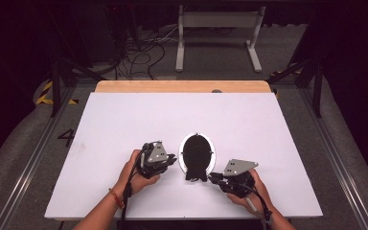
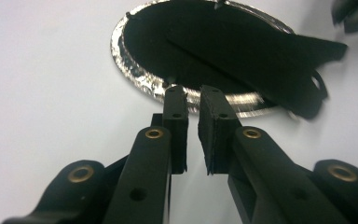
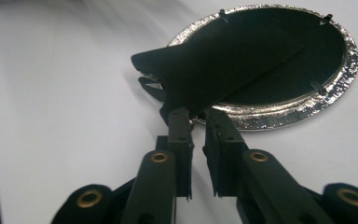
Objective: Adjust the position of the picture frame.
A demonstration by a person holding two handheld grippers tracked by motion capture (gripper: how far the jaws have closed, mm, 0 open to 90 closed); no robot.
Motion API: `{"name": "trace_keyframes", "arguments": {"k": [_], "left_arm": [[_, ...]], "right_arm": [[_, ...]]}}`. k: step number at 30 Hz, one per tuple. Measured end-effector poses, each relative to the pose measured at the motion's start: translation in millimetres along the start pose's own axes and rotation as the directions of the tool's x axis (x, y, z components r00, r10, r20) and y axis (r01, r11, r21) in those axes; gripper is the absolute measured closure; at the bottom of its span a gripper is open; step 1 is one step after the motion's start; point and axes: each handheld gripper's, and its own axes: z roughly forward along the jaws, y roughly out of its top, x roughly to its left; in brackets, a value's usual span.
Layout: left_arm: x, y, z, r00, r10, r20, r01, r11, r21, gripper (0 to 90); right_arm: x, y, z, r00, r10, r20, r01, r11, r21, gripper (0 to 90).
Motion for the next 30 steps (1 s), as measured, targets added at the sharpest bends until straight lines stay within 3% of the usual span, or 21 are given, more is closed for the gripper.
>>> {"name": "trace_keyframes", "arguments": {"k": [5, 7, 11, 14, 18, 21, 24, 27, 30], "left_arm": [[7.2, -23.3, -27.6, 0.9973, -0.073, 0.004, 0.073, 0.9965, -0.041, 78.8], [4.6, -31.9, -35.7, 0.9974, -0.072, -0.002, 0.072, 0.9969, -0.032, 78.2], [-0.2, -45.2, -49.8, 0.9974, -0.072, -0.004, 0.072, 0.9965, -0.043, 75.0], [-1.8, -58.9, -63.8, 0.9957, -0.090, -0.026, 0.088, 0.9951, -0.044, 71.8], [-4.5, -68.4, -72.1, 0.9934, -0.108, -0.036, 0.107, 0.9933, -0.045, 68.5], [-7.5, -75.5, -77.5, 0.9918, -0.116, -0.052, 0.112, 0.9911, -0.071, 66.5], [-8.3, -76.8, -79.9, 0.9928, -0.103, -0.062, 0.098, 0.9918, -0.083, 66.3], [-6.5, -77.9, -82.6, 0.9889, -0.135, -0.063, 0.127, 0.9846, -0.120, 64.6], [-6.6, -80.0, -83.0, 0.9874, -0.133, -0.086, 0.123, 0.9856, -0.116, 59.0]], "right_arm": [[2.5, 0.3, -2.1, 0.9996, -0.026, -0.010, 0.027, 0.999, 0.019, 76.8], [4.9, -4.3, -4.4, 0.9990, -0.042, -0.011, 0.043, 0.998, 0.034, 76.2], [0.8, -8.1, -11.4, 0.9997, -0.020, -0.011, 0.020, 1.000, 0.008, 76.2], [-3.7, -8.4, -21.7, 0.9998, 0.016, -0.011, -0.016, 0.999, -0.041, 75.7], [-5.7, -7.5, -27.2, 0.9994, 0.028, -0.022, -0.030, 0.998, -0.059, 75.4], [-6.9, -6.8, -29.7, 0.9988, 0.041, -0.026, -0.042, 0.997, -0.069, 75.9], [-6.6, -6.5, -30.0, 0.9989, 0.034, -0.034, -0.036, 0.997, -0.069, 80.2], [-8.0, -6.7, -29.3, 0.9985, 0.038, -0.039, -0.041, 0.997, -0.069, 80.7], [-8.3, -7.3, -28.6, 0.9986, 0.039, -0.036, -0.041, 0.997, -0.068, 80.4]]}}
